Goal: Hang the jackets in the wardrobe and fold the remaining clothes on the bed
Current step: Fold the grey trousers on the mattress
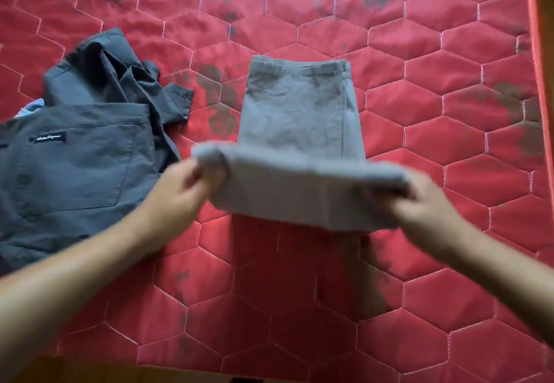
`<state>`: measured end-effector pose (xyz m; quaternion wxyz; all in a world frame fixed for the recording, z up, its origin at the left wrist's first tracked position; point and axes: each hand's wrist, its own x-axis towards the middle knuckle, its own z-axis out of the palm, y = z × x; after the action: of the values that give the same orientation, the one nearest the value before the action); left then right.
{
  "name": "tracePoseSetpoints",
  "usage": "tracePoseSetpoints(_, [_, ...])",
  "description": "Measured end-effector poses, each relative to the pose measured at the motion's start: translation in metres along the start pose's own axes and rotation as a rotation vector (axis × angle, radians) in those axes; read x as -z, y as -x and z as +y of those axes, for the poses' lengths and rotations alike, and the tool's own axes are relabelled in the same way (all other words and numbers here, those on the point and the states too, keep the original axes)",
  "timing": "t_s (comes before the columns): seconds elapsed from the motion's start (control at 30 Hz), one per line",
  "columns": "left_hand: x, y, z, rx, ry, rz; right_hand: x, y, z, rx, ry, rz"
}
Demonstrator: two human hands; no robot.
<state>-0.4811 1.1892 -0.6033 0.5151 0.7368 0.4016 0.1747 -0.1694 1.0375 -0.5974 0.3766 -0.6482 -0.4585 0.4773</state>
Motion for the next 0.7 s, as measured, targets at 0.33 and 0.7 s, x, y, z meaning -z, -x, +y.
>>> tracePoseSetpoints(0.33, [-0.022,-0.092,-0.061,0.667,0.604,-0.125,0.035,-0.092,0.067,-0.76,-0.679,-0.26])
tracePoseSetpoints(0.7, [-0.037,-0.035,-0.059,0.498,0.518,-0.262,0.015,-0.048,0.087,-0.796,-0.622,-0.317])
